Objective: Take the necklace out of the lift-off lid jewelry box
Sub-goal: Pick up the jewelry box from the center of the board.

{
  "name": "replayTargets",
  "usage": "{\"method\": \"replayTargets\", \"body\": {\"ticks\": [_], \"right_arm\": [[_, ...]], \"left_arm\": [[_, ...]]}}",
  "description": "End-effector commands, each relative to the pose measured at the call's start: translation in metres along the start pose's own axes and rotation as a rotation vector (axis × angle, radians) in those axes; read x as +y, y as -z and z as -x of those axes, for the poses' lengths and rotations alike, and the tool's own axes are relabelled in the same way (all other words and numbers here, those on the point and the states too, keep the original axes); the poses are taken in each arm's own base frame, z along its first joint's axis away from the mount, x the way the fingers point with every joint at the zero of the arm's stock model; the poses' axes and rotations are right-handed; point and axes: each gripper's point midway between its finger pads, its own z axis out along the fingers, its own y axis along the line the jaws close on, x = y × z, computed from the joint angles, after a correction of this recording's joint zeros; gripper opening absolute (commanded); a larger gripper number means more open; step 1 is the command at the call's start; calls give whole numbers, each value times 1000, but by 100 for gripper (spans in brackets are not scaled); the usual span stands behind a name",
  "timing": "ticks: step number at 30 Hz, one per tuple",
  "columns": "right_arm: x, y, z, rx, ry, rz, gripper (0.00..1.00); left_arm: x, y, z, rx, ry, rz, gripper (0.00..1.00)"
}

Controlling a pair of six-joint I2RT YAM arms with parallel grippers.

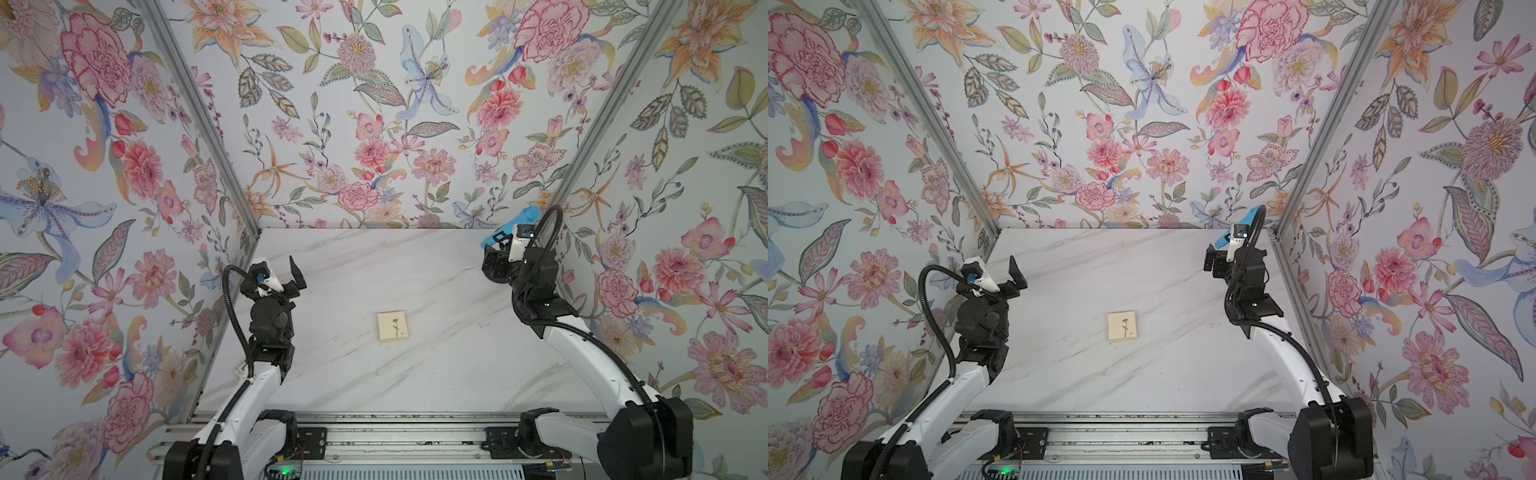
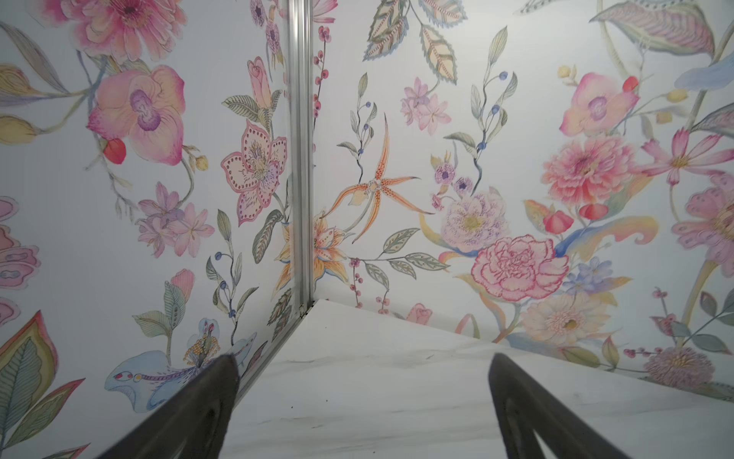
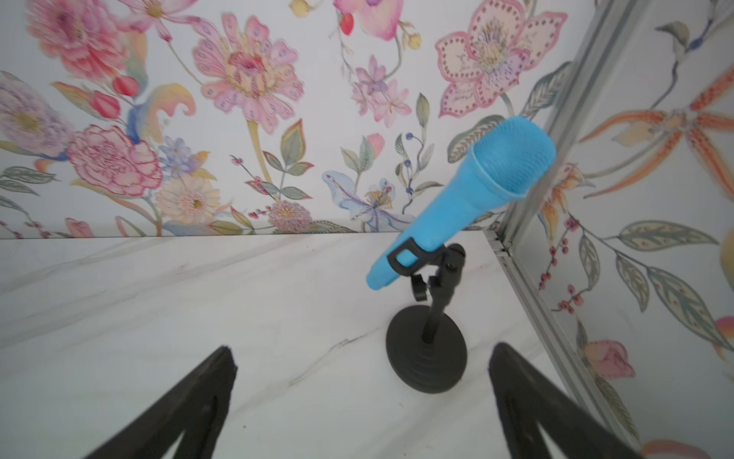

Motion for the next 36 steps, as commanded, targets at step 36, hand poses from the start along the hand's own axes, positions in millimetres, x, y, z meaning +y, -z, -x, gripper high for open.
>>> {"method": "replayTargets", "body": {"ticks": [36], "right_arm": [[273, 21, -254, 1046, 141, 206, 100]], "left_arm": [[-24, 60, -146, 563, 196, -87, 100]]}}
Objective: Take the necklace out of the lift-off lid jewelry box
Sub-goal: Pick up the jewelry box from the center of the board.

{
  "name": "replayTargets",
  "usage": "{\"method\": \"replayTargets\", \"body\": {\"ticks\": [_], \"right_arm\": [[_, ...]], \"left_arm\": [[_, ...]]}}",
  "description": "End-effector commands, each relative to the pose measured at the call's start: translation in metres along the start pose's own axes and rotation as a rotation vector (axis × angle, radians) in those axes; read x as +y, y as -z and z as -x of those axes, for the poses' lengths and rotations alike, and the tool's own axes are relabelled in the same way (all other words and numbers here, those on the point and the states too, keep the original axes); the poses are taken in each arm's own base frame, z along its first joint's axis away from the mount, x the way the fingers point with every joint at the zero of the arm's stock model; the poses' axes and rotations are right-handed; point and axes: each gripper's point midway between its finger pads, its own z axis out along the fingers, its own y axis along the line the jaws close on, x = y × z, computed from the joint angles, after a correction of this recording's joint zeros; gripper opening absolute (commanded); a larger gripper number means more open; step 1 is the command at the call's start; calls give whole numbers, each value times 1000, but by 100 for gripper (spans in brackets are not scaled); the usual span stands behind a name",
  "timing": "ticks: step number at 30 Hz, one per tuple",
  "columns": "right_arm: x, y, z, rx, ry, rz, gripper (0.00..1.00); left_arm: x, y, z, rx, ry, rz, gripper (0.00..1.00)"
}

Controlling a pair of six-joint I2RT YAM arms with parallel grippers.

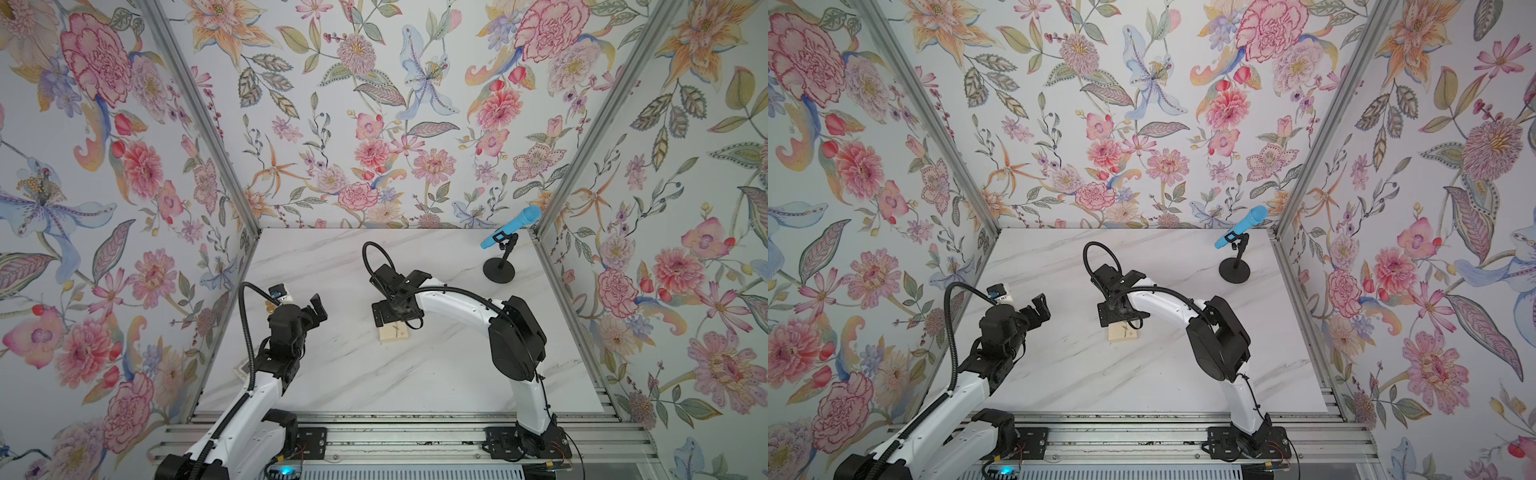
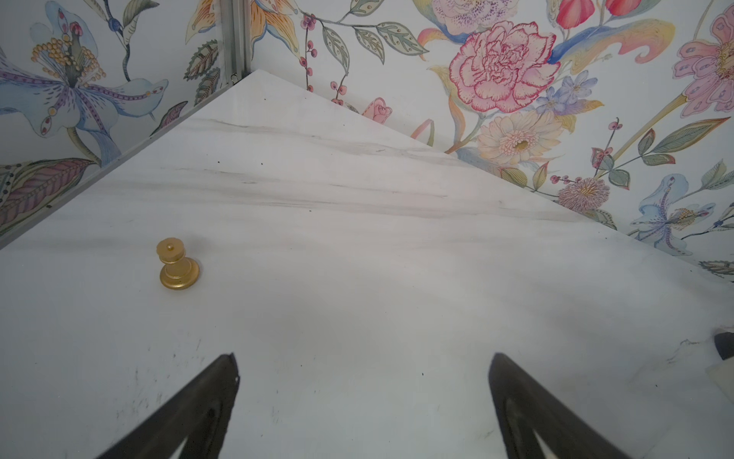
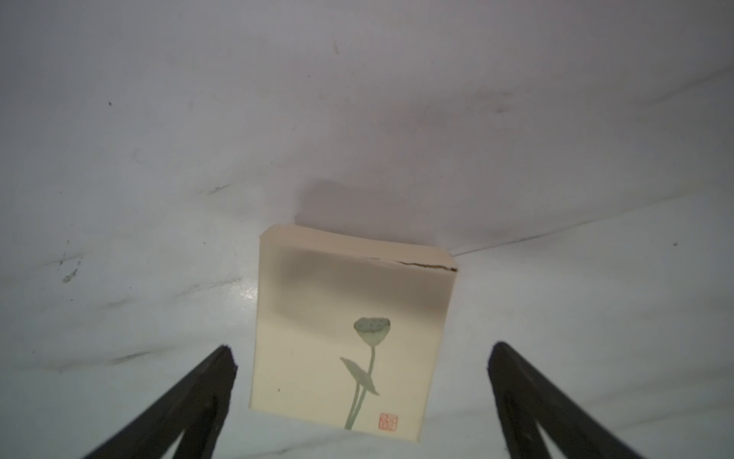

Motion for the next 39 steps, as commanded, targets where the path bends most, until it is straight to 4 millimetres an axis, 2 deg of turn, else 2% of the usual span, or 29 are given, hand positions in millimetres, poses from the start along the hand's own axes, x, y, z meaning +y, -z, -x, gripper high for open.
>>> {"method": "replayTargets", "body": {"ticks": [1, 10, 16, 20, 22, 25, 30, 35, 39], "right_arm": [[2, -4, -2, 29, -23, -7, 100], [5, -28, -12, 86, -14, -15, 100], [5, -36, -17, 109, -10, -17, 100], [6, -39, -19, 119, -5, -10, 93], [7, -41, -20, 130, -1, -2, 87], [7, -41, -21, 135, 4, 3, 86], [4, -31, -17, 127, 22, 29, 83], [-8, -9, -9, 103, 32, 63, 83], [-22, 7, -5, 95, 37, 88, 83]], "left_arm": [[-2, 1, -7, 11, 8, -16, 100], [-2, 1, -9, 18, 7, -18, 100], [-3, 1, -10, 21, 11, -19, 100], [-4, 1, -11, 27, 9, -28, 100], [-8, 1, -13, 34, 3, -47, 100], [-13, 0, -13, 42, -10, -74, 100], [-30, 2, -11, 41, -37, -155, 100], [-53, 7, -9, 21, -76, -259, 100], [-70, 12, -17, -3, -136, -319, 100]]}}
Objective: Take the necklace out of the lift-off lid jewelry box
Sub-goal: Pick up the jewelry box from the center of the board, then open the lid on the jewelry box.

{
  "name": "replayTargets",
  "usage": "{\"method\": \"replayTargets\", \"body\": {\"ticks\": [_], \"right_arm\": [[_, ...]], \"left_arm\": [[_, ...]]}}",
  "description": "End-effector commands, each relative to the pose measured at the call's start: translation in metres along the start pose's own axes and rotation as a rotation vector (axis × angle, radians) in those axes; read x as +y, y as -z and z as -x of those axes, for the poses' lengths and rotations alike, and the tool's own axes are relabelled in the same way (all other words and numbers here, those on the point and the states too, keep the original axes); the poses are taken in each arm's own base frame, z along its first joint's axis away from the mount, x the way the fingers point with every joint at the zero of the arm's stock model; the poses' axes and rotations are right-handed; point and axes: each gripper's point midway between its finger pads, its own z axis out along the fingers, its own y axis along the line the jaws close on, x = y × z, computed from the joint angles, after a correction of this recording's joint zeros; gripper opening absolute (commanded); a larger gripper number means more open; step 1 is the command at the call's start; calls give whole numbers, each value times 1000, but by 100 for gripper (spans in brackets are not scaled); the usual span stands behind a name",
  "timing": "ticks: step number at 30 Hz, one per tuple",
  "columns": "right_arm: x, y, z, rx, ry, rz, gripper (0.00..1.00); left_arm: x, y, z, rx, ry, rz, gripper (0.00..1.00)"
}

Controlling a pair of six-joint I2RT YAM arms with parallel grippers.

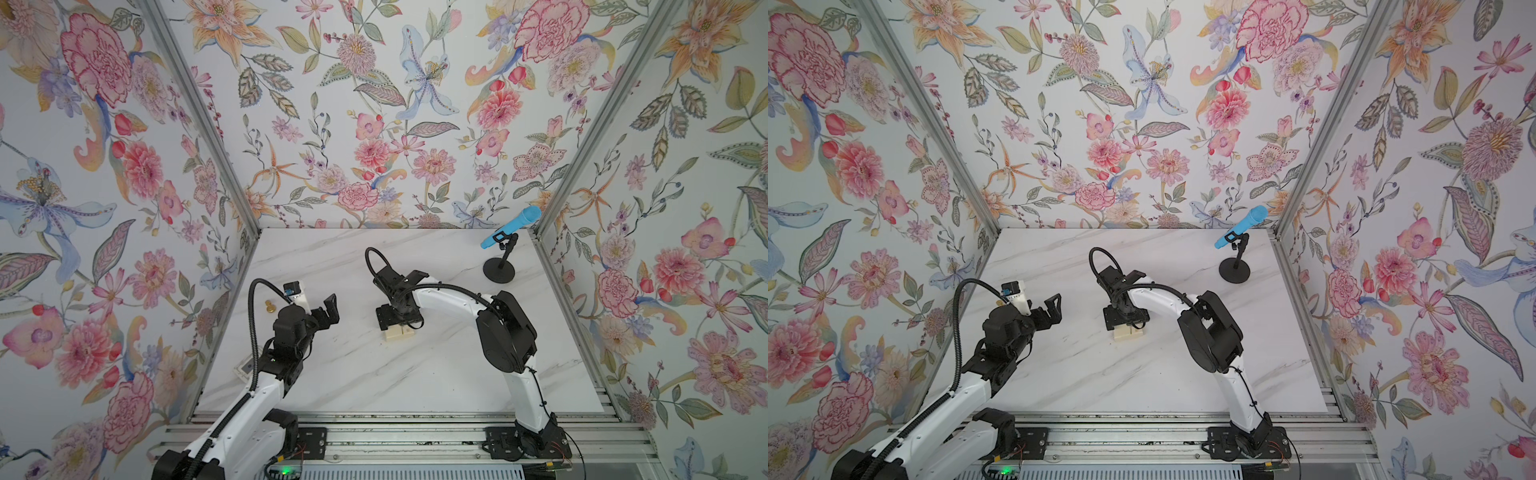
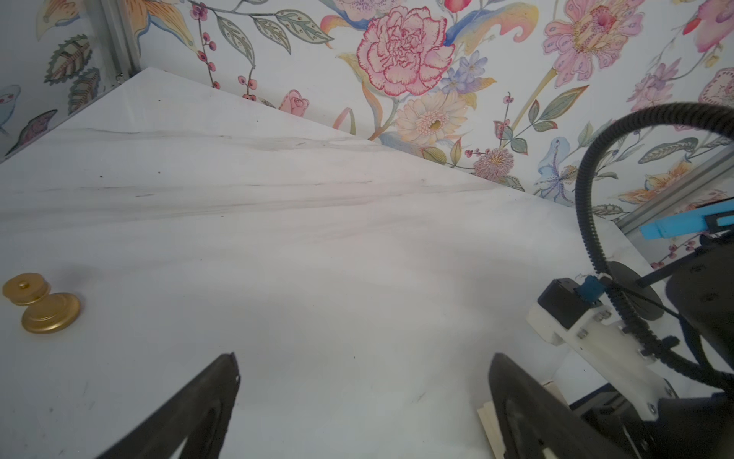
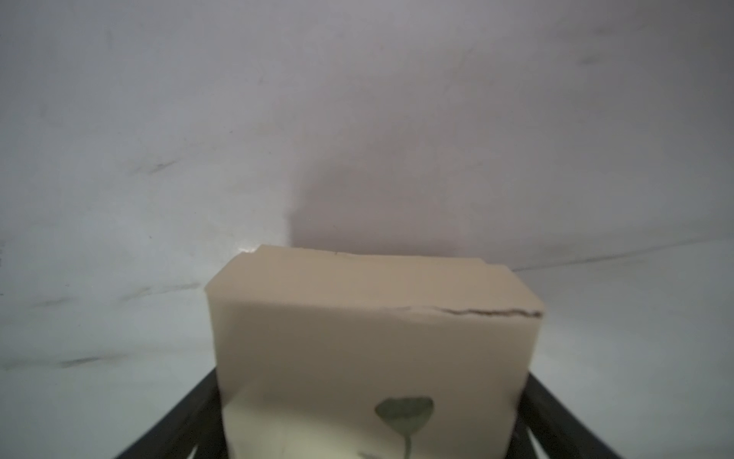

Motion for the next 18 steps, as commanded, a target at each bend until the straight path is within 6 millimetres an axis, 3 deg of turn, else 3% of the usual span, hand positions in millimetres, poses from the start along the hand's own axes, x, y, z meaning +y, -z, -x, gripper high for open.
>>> {"method": "replayTargets", "body": {"ticks": [1, 6, 12, 18], "right_arm": [[-12, 31, 0, -12, 22, 29, 83], [-24, 47, -1, -7, 35, 40, 83], [-32, 74, -5, -9, 73, 68, 83], [-35, 102, -17, 0, 120, 94, 83]], "left_arm": [[-19, 0, -9, -17, -80, -78, 100], [-54, 7, -25, -57, -188, -196, 100], [-100, 18, -58, -78, -429, -332, 100], [-123, 22, -75, -126, -574, -407, 100]]}}
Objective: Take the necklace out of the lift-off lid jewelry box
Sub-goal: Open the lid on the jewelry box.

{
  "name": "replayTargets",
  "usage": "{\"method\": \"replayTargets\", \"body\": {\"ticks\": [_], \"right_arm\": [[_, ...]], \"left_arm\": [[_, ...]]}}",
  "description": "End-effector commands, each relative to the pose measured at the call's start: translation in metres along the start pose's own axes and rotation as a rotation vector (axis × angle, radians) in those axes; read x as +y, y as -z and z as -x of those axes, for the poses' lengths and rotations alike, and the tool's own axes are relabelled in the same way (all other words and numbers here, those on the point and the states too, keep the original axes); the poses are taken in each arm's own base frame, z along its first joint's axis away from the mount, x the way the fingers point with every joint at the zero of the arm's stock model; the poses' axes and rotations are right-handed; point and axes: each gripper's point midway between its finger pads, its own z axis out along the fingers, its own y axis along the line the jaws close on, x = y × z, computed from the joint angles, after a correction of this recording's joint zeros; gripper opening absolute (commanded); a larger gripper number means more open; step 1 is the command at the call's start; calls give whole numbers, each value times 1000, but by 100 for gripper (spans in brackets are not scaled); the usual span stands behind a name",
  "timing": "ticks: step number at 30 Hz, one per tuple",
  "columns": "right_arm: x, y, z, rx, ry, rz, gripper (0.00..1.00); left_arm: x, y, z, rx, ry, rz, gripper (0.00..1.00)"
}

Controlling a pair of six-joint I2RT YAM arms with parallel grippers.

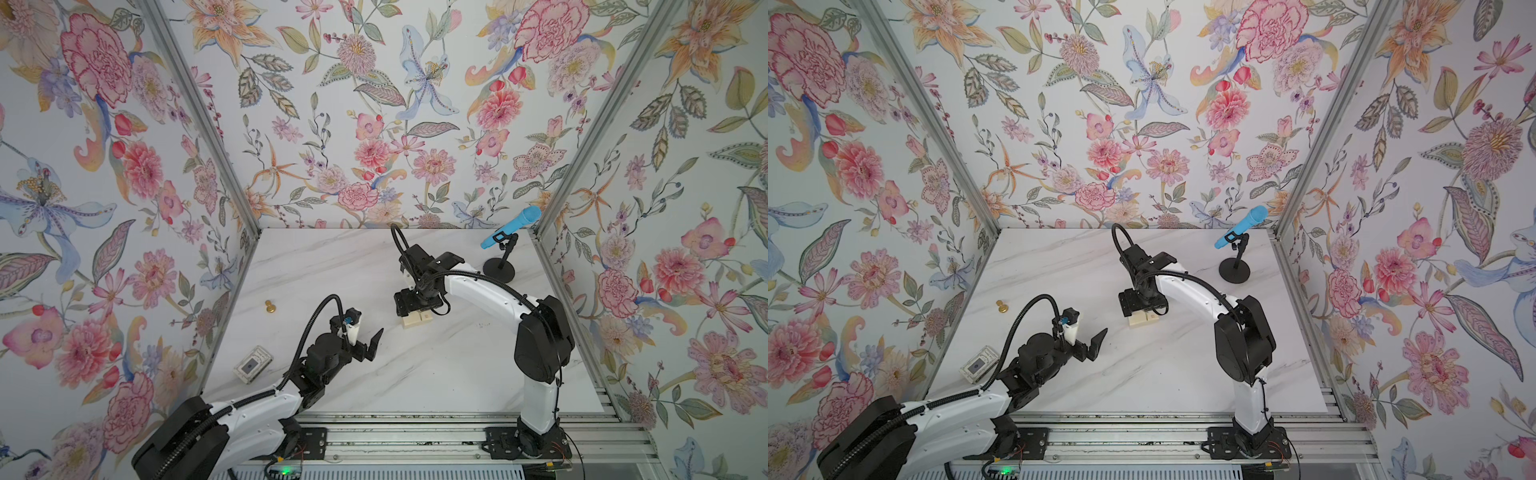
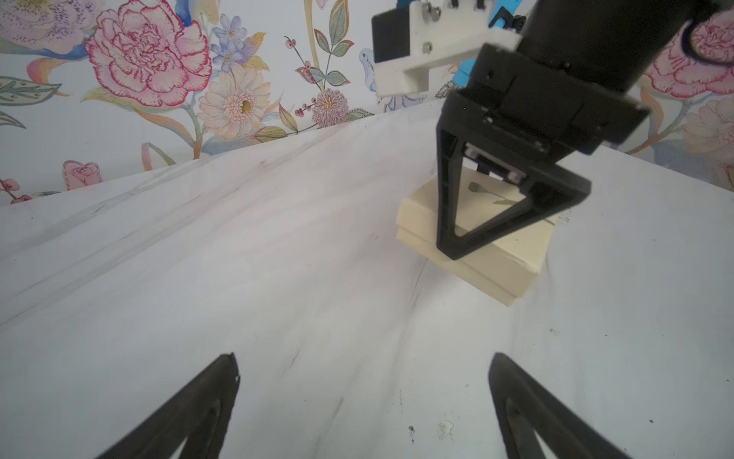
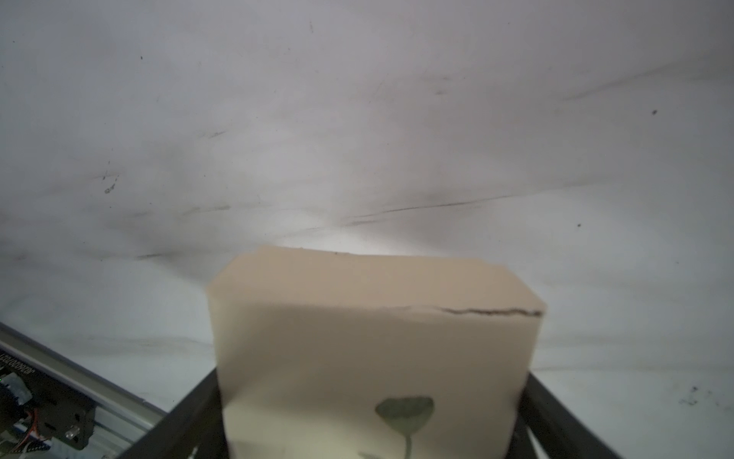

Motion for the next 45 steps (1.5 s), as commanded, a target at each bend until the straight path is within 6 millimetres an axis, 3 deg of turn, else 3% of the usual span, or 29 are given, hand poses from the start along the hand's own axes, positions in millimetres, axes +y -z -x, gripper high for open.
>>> {"method": "replayTargets", "body": {"ticks": [1, 6, 12, 23, 45], "right_arm": [[0, 26, -19, 40, 49, 26, 83], [3, 48, -31, 46, 90, 48, 83], [7, 61, -41, 49, 113, 75, 83], [15, 61, -43, 50, 133, 72, 83], [18, 67, -39, 27, 128, 77, 84]], "left_arm": [[-7, 0, 19, -108, -114, -16, 100], [-36, 1, 32, -196, -183, -158, 100], [-66, 10, 52, -320, -254, -309, 100], [-103, -25, 62, -288, -285, -444, 100], [-100, -53, 47, -183, -240, -401, 100]]}}
